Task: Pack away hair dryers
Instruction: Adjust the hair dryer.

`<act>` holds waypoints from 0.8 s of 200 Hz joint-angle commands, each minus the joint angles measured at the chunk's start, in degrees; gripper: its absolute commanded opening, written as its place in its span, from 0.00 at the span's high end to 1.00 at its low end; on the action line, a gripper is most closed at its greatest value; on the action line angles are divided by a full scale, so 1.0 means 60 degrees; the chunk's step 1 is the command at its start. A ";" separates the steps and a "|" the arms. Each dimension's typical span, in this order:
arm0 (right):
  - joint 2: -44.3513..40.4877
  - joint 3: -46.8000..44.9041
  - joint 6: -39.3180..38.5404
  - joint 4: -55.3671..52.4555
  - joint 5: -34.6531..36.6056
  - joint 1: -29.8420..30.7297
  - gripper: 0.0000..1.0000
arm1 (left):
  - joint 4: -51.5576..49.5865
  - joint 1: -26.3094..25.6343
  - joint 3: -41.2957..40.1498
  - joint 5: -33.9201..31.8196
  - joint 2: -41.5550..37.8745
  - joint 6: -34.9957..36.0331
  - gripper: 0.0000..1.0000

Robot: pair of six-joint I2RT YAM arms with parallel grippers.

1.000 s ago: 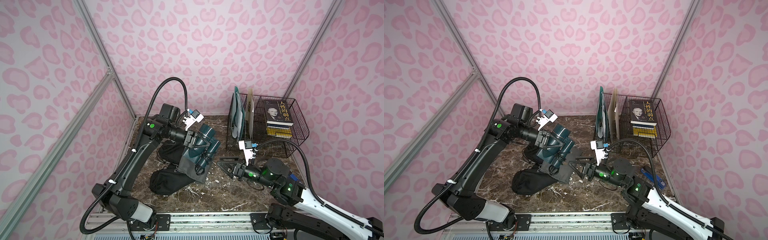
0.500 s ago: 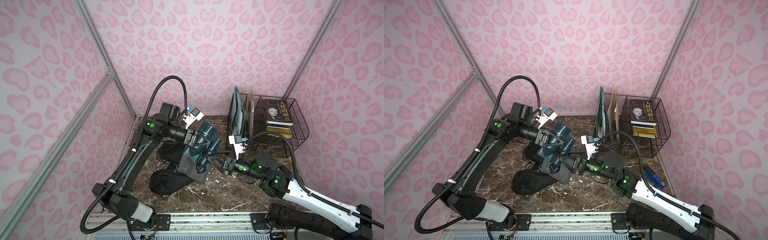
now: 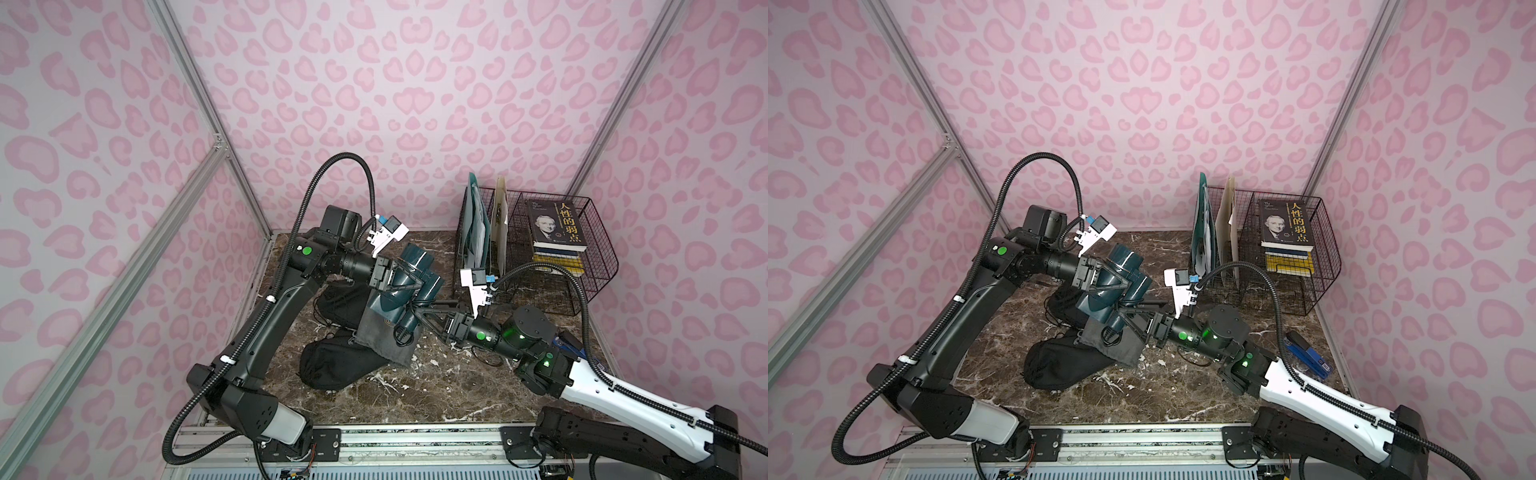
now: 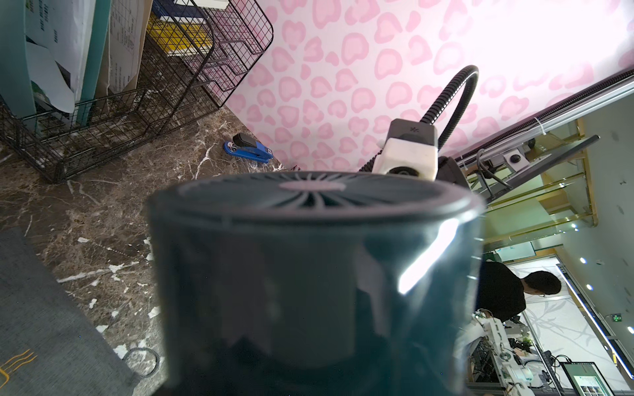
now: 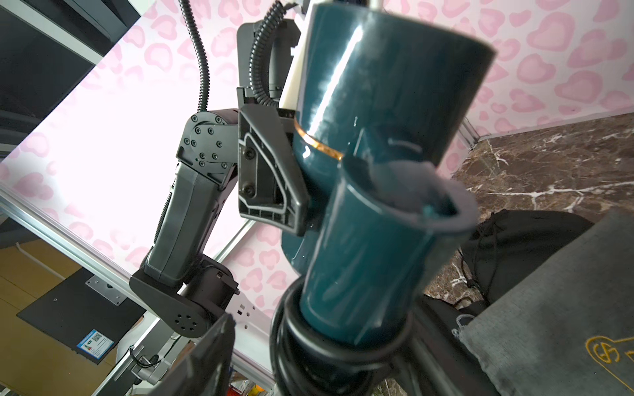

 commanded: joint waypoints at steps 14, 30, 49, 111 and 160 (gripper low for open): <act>0.0194 0.0034 0.0119 0.0666 0.0070 0.0008 0.32 | 0.0464 0.0012 0.0001 0.0364 -0.0080 -0.0120 0.98; 0.0275 0.0044 0.0126 0.0700 0.0132 0.0017 0.35 | 0.0482 0.0006 0.0022 0.0409 -0.0065 -0.0153 0.99; 0.0306 0.0000 0.0139 0.0860 0.0175 -0.0001 0.41 | 0.0525 0.0004 -0.0014 0.0453 -0.0082 -0.0207 0.98; 0.0410 -0.0209 0.0441 0.1388 0.0259 0.0015 0.35 | 0.0614 0.0001 -0.0087 0.0407 -0.0182 -0.0236 0.98; 0.0609 -0.0225 0.0514 0.1795 0.0198 0.0047 0.38 | 0.0613 0.0004 -0.0126 0.0453 -0.0284 -0.0208 0.98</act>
